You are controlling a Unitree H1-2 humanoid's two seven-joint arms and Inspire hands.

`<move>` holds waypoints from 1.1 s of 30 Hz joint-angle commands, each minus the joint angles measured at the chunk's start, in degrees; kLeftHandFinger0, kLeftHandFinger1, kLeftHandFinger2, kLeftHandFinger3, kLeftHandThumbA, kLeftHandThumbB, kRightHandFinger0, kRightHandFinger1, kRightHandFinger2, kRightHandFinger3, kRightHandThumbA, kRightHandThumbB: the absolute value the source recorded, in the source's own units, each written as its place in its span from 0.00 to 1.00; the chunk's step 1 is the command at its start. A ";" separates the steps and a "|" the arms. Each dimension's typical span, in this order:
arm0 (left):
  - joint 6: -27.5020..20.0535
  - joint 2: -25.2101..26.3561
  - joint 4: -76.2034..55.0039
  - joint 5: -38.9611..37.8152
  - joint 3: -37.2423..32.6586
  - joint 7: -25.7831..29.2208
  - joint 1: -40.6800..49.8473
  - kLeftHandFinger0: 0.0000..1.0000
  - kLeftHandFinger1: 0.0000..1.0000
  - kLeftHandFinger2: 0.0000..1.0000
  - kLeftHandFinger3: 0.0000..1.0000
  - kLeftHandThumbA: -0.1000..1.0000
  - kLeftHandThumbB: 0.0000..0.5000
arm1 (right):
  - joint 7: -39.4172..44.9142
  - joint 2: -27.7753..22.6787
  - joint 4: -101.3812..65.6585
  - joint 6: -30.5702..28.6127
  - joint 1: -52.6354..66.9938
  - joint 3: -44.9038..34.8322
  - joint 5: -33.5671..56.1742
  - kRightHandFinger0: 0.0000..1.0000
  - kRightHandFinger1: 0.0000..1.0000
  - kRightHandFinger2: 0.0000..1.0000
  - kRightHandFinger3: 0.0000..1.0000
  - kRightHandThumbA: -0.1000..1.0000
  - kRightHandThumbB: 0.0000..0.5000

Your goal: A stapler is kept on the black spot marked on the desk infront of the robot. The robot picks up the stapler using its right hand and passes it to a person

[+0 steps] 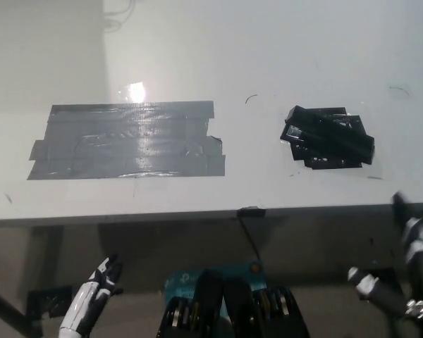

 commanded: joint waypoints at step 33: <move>-2.56 0.12 -2.12 -2.60 1.50 -1.62 -0.95 0.88 1.00 1.00 1.00 1.00 1.00 | 29.90 -16.57 57.10 32.52 -69.22 16.03 -4.99 1.00 1.00 1.00 1.00 0.89 0.65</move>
